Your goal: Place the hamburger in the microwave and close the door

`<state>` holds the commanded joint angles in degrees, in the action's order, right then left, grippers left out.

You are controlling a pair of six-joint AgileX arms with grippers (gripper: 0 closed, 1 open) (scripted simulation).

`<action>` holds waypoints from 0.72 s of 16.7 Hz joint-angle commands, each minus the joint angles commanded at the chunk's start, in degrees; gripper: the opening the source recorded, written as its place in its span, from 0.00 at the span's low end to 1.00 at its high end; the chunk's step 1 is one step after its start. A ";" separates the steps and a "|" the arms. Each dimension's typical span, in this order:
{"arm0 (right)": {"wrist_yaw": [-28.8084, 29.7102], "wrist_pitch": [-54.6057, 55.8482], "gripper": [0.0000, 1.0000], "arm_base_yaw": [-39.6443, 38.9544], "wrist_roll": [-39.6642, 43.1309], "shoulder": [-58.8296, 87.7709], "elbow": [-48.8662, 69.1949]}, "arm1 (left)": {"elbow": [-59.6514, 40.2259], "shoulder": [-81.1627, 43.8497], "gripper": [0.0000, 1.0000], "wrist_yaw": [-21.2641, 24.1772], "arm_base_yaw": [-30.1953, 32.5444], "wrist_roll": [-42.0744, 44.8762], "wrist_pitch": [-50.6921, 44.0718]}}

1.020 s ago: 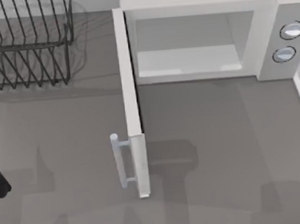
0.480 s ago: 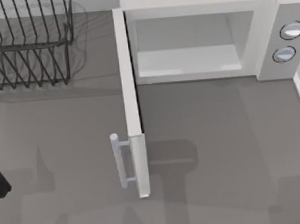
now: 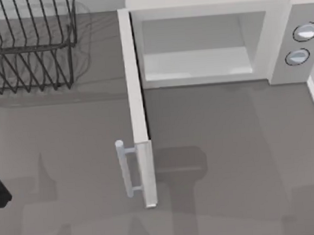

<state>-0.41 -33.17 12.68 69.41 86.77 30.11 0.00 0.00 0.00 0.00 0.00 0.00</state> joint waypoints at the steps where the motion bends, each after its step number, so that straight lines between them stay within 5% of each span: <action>1: 0.00 0.00 0.47 0.00 0.00 0.00 0.00 | 0.00 0.00 1.00 0.00 0.00 0.00 0.00; 7: 0.00 0.00 0.02 0.00 0.00 0.00 0.00 | 0.00 0.00 1.00 0.00 0.00 0.00 0.00; 12: 0.00 0.00 0.00 0.00 0.00 0.00 0.00 | 0.00 0.00 1.00 0.00 0.00 0.00 0.00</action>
<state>-0.41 -33.17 12.68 69.41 86.77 30.11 0.00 0.00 0.00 0.00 0.00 0.00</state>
